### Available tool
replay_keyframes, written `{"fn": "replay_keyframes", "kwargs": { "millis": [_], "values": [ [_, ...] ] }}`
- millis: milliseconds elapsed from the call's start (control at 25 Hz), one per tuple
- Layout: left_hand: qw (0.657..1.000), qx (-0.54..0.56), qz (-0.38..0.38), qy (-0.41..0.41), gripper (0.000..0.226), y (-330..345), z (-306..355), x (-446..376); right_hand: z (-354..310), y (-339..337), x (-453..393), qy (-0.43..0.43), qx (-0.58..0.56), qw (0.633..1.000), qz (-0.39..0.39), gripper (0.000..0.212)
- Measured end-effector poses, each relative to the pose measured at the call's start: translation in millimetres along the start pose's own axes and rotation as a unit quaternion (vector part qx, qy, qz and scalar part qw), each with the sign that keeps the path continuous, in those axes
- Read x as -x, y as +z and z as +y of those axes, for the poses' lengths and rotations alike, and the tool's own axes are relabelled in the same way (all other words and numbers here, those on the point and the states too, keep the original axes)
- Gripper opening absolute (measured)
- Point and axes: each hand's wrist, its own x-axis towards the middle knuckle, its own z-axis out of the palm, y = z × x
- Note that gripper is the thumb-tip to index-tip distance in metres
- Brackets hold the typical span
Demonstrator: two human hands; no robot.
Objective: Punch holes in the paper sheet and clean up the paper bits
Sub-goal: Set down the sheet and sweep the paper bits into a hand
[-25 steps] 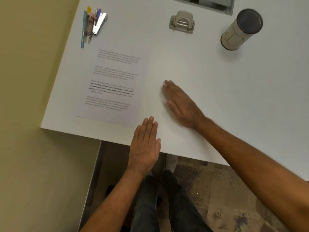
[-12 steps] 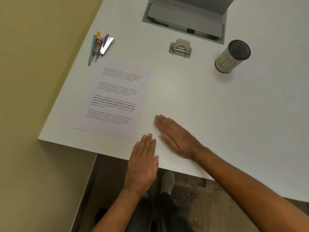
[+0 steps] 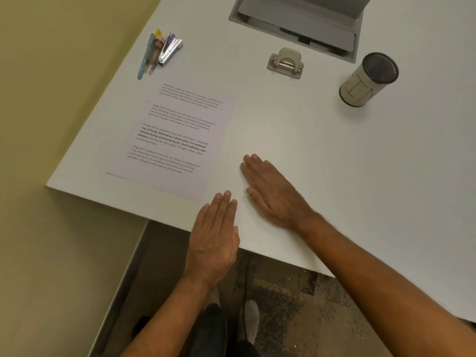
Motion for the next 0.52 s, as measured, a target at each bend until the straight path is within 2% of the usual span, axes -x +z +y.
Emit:
{"fn": "replay_keyframes", "kwargs": {
  "millis": [160, 240, 320, 360, 400, 440, 480, 520],
  "values": [
    [0.997, 0.059, 0.016, -0.04, 0.051, -7, 9, 5, -18, 7, 17, -0.062, -0.008, 0.998, -0.033, 0.057],
    [0.98, 0.162, 0.052, -0.099, 0.045, -9, 25, 20, -26, 6, 30, -0.053, -0.103, 0.993, -0.033, 0.054],
    [0.932, 0.272, 0.121, -0.206, 0.033, -8, 44, 39, -27, 0, 34, 0.033, -0.243, 0.969, 0.039, 0.051],
    [0.882, 0.335, 0.161, -0.291, 0.027, -7, 53, 46, -23, -5, 31, 0.079, -0.294, 0.949, 0.086, 0.05],
    [0.798, 0.418, 0.188, -0.391, 0.022, -7, 59, 48, -18, -10, 26, 0.111, -0.313, 0.936, 0.115, 0.05],
    [0.68, 0.514, 0.192, -0.486, 0.021, -5, 61, 45, -13, -13, 20, 0.124, -0.299, 0.939, 0.116, 0.049],
    [0.538, 0.617, 0.174, -0.547, 0.024, 0, 60, 39, -11, -14, 15, 0.113, -0.257, 0.955, 0.095, 0.05],
    [0.398, 0.708, 0.143, -0.565, 0.028, 5, 56, 33, -11, -12, 11, 0.082, -0.202, 0.974, 0.062, 0.051]
  ]
}}
